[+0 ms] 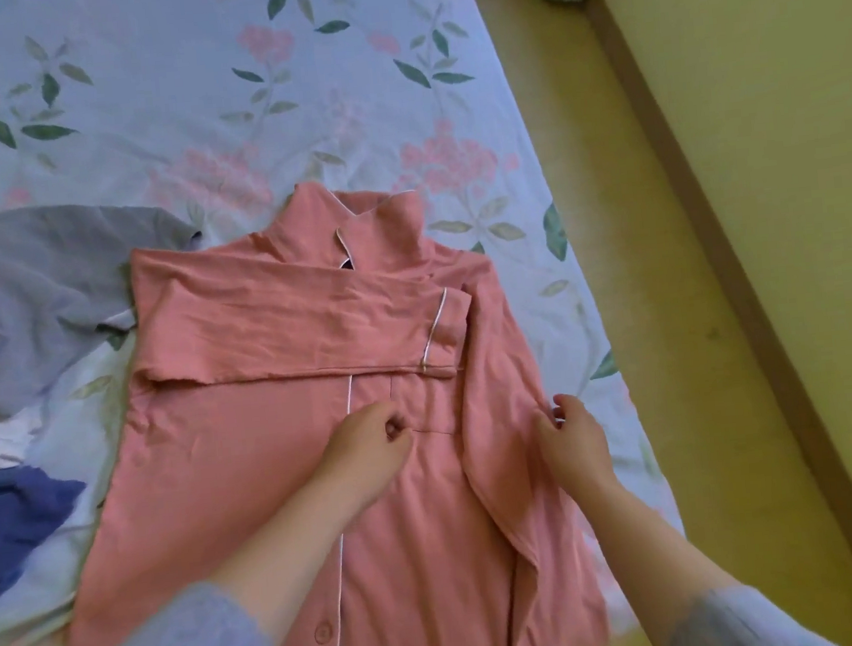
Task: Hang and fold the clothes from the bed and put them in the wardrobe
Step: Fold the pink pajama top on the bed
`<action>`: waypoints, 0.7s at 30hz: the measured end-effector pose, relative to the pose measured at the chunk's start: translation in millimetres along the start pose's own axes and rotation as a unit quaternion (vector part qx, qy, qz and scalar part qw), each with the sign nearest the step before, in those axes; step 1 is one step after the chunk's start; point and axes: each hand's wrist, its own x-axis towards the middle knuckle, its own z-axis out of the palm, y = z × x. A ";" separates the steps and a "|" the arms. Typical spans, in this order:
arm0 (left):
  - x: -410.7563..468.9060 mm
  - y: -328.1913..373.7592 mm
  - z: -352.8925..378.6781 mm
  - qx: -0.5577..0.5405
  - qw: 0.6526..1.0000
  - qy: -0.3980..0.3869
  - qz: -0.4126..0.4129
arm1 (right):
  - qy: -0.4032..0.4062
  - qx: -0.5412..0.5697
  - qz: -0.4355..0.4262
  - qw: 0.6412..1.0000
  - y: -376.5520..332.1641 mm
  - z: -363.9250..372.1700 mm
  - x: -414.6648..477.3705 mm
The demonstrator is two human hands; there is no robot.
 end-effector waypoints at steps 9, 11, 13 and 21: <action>88.9 66.8 21.5 0.005 0.998 0.007 0.060 | 0.030 0.062 0.011 0.998 14.3 -23.4 74.3; 104.7 74.6 22.6 0.033 0.997 0.014 0.067 | 0.077 0.049 0.027 0.995 30.7 -40.0 85.4; 119.0 81.5 23.4 0.055 0.995 0.021 0.075 | 0.077 0.036 0.044 0.995 46.1 -55.4 94.5; 196.0 104.3 11.2 0.177 0.972 0.033 0.149 | -0.045 0.097 -0.042 0.993 11.2 -56.4 139.4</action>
